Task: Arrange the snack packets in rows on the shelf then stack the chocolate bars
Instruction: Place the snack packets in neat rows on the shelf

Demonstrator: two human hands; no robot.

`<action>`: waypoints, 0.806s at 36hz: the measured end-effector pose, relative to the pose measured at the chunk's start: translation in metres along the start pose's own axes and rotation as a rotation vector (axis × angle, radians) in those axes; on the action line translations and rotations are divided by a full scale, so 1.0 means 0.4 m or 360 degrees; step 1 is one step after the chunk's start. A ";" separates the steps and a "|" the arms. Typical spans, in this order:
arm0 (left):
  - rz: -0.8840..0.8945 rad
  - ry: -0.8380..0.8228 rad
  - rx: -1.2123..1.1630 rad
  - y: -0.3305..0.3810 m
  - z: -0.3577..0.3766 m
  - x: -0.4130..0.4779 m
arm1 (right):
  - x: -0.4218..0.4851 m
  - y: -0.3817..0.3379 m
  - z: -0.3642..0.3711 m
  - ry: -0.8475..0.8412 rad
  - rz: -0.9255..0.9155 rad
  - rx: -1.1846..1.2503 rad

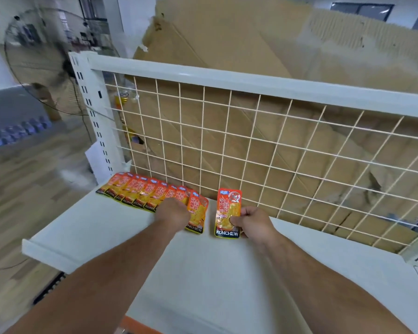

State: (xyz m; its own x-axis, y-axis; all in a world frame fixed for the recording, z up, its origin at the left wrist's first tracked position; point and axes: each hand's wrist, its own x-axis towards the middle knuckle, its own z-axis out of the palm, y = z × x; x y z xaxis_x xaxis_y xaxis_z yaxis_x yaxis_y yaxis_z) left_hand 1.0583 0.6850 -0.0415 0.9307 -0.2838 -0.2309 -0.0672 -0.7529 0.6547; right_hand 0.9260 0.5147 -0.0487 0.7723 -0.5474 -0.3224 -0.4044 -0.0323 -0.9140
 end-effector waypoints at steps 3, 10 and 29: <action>0.0089 0.0041 0.0158 -0.004 -0.002 0.034 | 0.009 -0.008 0.018 0.0065 0.0000 0.0047; 0.0170 -0.0024 0.0257 -0.001 -0.027 0.078 | 0.028 -0.024 0.060 0.0162 0.0004 0.0069; 0.0621 -0.0025 0.0853 -0.009 -0.060 0.136 | 0.052 -0.048 0.145 0.0277 0.0093 -0.0090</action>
State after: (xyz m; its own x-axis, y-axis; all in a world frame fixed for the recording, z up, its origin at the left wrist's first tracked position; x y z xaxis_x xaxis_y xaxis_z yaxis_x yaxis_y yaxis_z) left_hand 1.1180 0.6863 -0.0391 0.7966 -0.6013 -0.0627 -0.5718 -0.7831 0.2444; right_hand 0.9781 0.5523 -0.0522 0.6525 -0.6858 -0.3225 -0.4766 -0.0405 -0.8782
